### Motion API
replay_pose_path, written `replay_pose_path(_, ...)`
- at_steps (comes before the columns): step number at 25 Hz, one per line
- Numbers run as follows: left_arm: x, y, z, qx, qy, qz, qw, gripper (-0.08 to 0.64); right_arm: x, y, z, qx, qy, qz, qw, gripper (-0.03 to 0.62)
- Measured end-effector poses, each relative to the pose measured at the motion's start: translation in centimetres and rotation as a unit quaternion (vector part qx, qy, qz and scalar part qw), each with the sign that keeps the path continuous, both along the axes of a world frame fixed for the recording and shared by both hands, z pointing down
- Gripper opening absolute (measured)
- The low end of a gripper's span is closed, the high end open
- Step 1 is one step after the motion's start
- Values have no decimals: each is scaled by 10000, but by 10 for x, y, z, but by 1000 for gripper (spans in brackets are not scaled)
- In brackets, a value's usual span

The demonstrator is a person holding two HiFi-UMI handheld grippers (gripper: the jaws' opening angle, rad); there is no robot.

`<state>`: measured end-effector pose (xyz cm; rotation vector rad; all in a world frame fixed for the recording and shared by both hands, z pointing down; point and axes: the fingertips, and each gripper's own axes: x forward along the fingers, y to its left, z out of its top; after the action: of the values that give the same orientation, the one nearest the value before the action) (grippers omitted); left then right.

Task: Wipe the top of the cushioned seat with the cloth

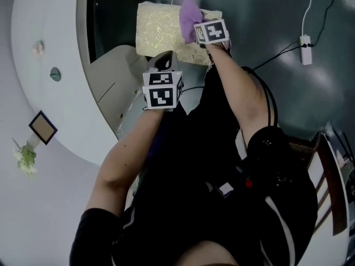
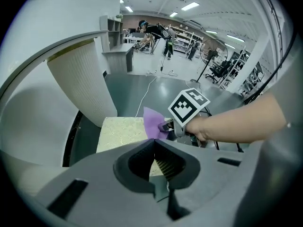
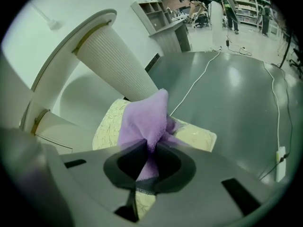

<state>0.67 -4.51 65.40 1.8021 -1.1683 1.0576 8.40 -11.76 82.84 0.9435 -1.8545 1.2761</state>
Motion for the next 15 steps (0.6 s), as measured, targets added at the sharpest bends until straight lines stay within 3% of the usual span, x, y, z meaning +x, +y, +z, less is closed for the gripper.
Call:
replay_pose_path(9, 22, 1, -21, 145, 5, 130, 9998, 3, 61, 8, 0, -243, 194, 535, 9981, 48)
replay_pose_path(12, 30, 0, -27, 173, 202, 66, 9996, 5, 89, 9, 0, -206, 406, 647, 9969, 46)
replay_pose_path(15, 31, -1, -34, 252, 155, 235, 9993, 3, 107, 11, -11, -101, 408, 790, 9960, 46)
